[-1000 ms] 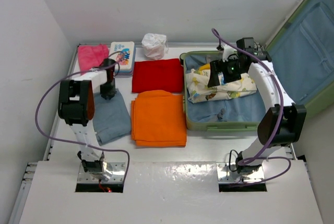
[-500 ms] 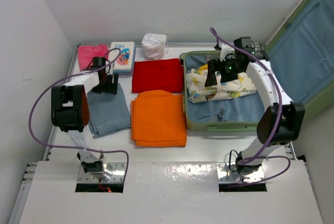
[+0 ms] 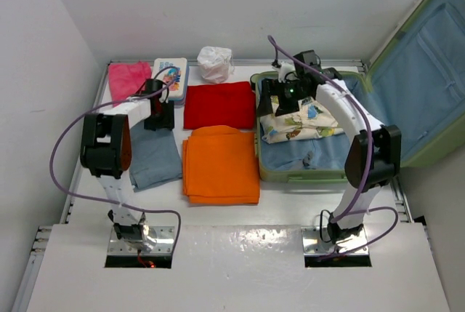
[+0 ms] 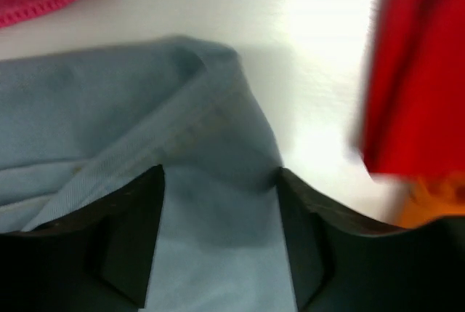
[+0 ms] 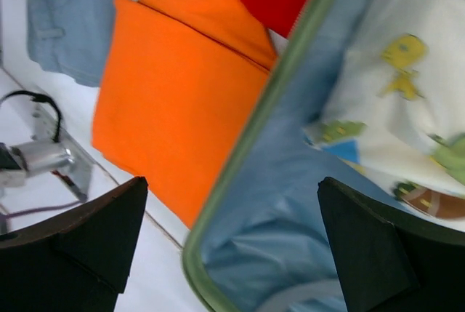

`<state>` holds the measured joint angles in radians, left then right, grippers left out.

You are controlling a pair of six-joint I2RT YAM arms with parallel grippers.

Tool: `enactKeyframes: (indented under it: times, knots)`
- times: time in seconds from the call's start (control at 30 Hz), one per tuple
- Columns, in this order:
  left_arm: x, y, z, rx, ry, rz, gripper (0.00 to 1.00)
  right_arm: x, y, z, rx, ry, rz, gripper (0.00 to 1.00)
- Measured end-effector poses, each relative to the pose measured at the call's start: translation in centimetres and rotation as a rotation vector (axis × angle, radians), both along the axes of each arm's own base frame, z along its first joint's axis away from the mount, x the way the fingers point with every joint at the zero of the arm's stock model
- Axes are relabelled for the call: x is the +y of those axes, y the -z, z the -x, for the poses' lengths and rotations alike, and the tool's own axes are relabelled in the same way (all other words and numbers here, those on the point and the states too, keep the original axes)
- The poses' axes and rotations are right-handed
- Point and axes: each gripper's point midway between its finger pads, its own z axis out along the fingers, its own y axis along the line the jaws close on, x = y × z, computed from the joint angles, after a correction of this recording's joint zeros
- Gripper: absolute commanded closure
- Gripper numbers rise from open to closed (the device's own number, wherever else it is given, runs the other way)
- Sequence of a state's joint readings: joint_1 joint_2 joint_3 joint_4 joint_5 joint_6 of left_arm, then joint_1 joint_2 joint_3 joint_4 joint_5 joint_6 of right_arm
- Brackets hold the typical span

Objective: Pack the luggage

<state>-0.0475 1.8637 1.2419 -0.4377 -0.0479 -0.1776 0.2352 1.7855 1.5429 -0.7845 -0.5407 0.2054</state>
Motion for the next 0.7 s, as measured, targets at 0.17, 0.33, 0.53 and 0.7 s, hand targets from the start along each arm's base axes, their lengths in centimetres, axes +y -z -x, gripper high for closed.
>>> enactKeyframes:
  times: [0.17, 0.33, 0.53, 0.7]
  knots:
    - [0.5, 1.5, -1.3, 0.028, -0.089, -0.049, 0.69, 3.6, 0.0, -1.0, 0.0, 0.054, -0.079, 0.01]
    - [0.1, 1.3, -1.2, 0.012, -0.1, 0.018, 1.0, 8.0, 1.3, -1.3, -0.073, 0.062, -0.177, 0.01]
    - [-0.2, -2.3, 0.3, -0.067, -0.093, 0.19, 1.0, 15.9, 1.0, -2.3, -0.221, -0.068, -0.313, 0.01]
    - [-0.5, -7.4, 1.0, -0.176, -0.058, 0.321, 1.0, 22.5, 2.9, -3.9, -0.277, -0.168, -0.406, 0.01]
